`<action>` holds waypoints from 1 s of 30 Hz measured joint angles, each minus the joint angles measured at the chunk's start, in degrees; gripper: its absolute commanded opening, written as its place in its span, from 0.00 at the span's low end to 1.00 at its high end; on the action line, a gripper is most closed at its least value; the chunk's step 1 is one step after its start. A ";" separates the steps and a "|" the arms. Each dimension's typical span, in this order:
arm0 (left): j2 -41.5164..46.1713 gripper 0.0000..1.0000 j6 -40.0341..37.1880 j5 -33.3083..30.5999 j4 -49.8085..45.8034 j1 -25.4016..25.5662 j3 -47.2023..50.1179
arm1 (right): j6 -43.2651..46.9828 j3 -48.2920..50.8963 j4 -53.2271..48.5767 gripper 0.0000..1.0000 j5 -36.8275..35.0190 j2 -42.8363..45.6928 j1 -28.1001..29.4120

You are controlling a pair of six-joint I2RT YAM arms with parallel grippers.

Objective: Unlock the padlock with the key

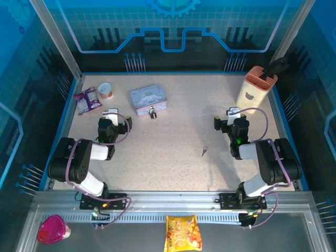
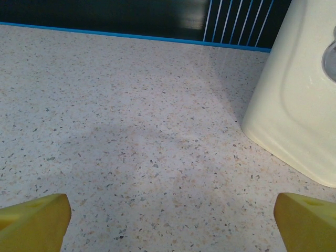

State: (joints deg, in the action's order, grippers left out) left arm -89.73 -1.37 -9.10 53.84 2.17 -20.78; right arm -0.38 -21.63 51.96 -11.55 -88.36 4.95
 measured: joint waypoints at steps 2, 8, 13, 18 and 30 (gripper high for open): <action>0.00 0.99 0.00 0.00 0.00 0.00 0.00 | -0.02 0.00 -0.02 1.00 0.00 0.00 0.00; 0.00 0.99 0.00 0.00 0.00 0.00 0.00 | -0.02 0.00 0.00 1.00 0.00 0.00 0.00; 0.00 0.99 0.00 0.00 0.00 0.00 0.00 | -0.02 0.00 -0.02 1.00 0.20 0.00 -0.02; 0.00 0.99 0.00 0.02 0.00 0.00 0.00 | 0.44 0.02 0.02 1.00 0.63 0.00 0.04; 24.81 0.99 2.21 6.01 -22.91 0.74 -4.59 | 6.95 3.28 -3.65 1.00 4.94 10.36 5.53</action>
State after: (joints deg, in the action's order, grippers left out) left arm -64.93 0.84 -3.09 30.94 2.92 -25.36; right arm 6.57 -18.35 48.31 -6.61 -78.00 10.48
